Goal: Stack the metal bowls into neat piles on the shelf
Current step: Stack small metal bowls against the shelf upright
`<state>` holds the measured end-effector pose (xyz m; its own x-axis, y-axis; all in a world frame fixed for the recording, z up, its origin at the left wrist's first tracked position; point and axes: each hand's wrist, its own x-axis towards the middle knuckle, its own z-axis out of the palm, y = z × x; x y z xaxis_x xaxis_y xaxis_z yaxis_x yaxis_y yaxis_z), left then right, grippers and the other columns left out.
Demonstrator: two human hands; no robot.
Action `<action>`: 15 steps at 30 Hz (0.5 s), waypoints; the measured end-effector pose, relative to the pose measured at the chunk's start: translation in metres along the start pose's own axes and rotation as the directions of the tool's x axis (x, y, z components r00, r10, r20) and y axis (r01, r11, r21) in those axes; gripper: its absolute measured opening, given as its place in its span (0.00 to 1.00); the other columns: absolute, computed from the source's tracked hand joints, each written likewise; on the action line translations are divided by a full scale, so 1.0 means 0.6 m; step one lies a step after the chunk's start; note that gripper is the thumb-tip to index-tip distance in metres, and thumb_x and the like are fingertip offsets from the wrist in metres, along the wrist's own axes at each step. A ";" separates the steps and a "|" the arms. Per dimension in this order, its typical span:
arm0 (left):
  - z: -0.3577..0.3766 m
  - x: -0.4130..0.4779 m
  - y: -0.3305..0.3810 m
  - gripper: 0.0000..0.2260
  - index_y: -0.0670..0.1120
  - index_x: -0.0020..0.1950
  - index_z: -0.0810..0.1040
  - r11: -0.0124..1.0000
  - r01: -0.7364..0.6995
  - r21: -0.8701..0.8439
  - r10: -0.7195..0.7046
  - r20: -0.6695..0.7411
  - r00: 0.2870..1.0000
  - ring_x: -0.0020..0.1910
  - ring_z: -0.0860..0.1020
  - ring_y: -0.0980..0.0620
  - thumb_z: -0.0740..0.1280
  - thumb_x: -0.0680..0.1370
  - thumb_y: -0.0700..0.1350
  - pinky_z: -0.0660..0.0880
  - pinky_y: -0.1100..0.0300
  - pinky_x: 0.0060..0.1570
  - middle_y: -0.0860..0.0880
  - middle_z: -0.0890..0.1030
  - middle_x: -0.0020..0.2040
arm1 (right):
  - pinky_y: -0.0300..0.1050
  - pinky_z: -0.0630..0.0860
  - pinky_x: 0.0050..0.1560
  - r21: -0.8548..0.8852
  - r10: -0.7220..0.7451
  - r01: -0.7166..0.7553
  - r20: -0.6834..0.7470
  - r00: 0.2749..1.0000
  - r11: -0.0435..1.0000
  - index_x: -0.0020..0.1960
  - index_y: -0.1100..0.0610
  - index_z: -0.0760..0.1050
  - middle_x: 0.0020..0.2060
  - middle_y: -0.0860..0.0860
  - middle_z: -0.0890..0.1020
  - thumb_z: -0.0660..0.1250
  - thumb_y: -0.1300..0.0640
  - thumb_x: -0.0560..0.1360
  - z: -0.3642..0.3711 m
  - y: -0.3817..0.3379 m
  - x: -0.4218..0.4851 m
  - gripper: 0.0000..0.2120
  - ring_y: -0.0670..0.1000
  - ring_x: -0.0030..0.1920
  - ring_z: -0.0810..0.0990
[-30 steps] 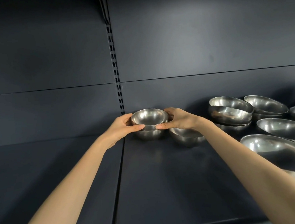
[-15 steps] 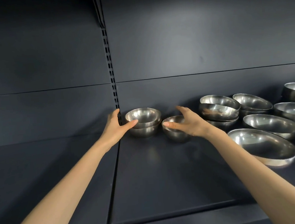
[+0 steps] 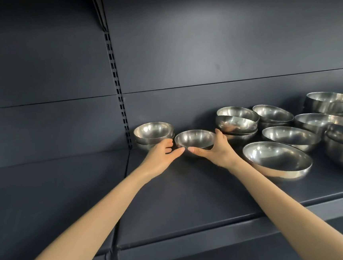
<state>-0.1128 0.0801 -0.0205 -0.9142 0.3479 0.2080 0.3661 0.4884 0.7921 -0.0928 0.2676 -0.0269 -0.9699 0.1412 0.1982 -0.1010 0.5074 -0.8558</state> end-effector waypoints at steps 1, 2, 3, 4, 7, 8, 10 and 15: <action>0.005 0.006 0.000 0.18 0.48 0.66 0.73 0.999 0.022 -0.030 -0.021 0.027 0.999 0.65 0.72 0.57 0.64 0.79 0.53 0.68 0.61 0.62 0.60 0.74 0.61 | 0.44 0.56 0.73 0.024 0.009 -0.009 -0.001 1.000 1.000 0.78 0.64 0.41 0.78 0.56 0.50 0.75 0.47 0.69 0.000 0.001 -0.001 0.55 0.54 0.78 0.50; 0.010 0.011 0.000 0.15 0.49 0.63 0.75 0.997 0.040 -0.059 -0.037 0.039 0.999 0.65 0.72 0.57 0.64 0.79 0.54 0.69 0.58 0.64 0.59 0.76 0.60 | 0.44 0.56 0.73 0.042 0.018 -0.018 -0.005 1.000 0.999 0.78 0.64 0.40 0.78 0.56 0.51 0.76 0.47 0.69 0.002 0.002 -0.002 0.56 0.54 0.78 0.50; 0.015 0.017 -0.001 0.14 0.49 0.61 0.75 0.994 0.053 -0.092 -0.049 0.042 0.998 0.64 0.72 0.56 0.63 0.79 0.55 0.70 0.54 0.66 0.57 0.77 0.59 | 0.45 0.56 0.73 0.056 0.019 -0.018 -0.014 1.000 0.998 0.78 0.65 0.40 0.78 0.56 0.52 0.77 0.47 0.68 0.003 0.003 -0.002 0.56 0.53 0.78 0.50; 0.019 0.021 -0.001 0.13 0.49 0.60 0.76 0.989 0.069 -0.127 -0.064 0.045 0.997 0.63 0.73 0.56 0.63 0.80 0.55 0.70 0.52 0.66 0.55 0.78 0.58 | 0.46 0.56 0.74 0.072 0.020 -0.018 -0.027 0.999 0.997 0.78 0.65 0.41 0.78 0.56 0.54 0.77 0.47 0.68 0.005 0.004 -0.002 0.57 0.53 0.78 0.52; 0.029 0.026 0.000 0.10 0.49 0.58 0.75 0.967 0.096 -0.235 -0.089 0.042 0.995 0.62 0.75 0.53 0.60 0.82 0.52 0.72 0.55 0.65 0.52 0.78 0.57 | 0.48 0.61 0.73 0.136 0.027 -0.017 -0.066 0.997 0.991 0.77 0.66 0.46 0.75 0.55 0.62 0.79 0.48 0.65 0.007 0.009 0.000 0.57 0.53 0.75 0.59; 0.032 0.026 0.001 0.09 0.49 0.58 0.75 0.960 0.098 -0.263 -0.092 0.035 0.995 0.62 0.75 0.54 0.59 0.82 0.50 0.72 0.56 0.64 0.51 0.78 0.57 | 0.46 0.63 0.72 0.152 0.030 -0.018 -0.076 0.997 0.988 0.77 0.66 0.47 0.74 0.55 0.64 0.80 0.49 0.65 0.007 0.011 0.000 0.56 0.53 0.74 0.61; 0.036 0.025 0.001 0.06 0.50 0.55 0.73 0.946 0.100 -0.309 -0.100 0.016 0.995 0.62 0.74 0.55 0.58 0.83 0.47 0.71 0.57 0.65 0.50 0.77 0.56 | 0.46 0.66 0.70 0.170 0.025 -0.008 -0.095 0.995 0.985 0.75 0.66 0.52 0.71 0.54 0.68 0.80 0.49 0.64 0.008 0.014 0.002 0.53 0.53 0.72 0.66; 0.037 0.019 0.009 0.11 0.43 0.64 0.72 0.932 0.049 -0.359 -0.072 -0.050 0.996 0.63 0.74 0.52 0.58 0.83 0.42 0.72 0.56 0.65 0.48 0.76 0.60 | 0.34 0.73 0.55 0.232 -0.018 0.047 -0.128 0.992 0.972 0.62 0.55 0.62 0.60 0.51 0.76 0.80 0.55 0.66 0.002 0.014 -0.001 0.33 0.48 0.59 0.75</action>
<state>-0.1172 0.1044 -0.0263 -0.9456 0.2715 0.1790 0.2338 0.1850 0.9545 -0.0934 0.2705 -0.0347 -0.9317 0.2400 0.2728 -0.1951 0.3028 -0.9329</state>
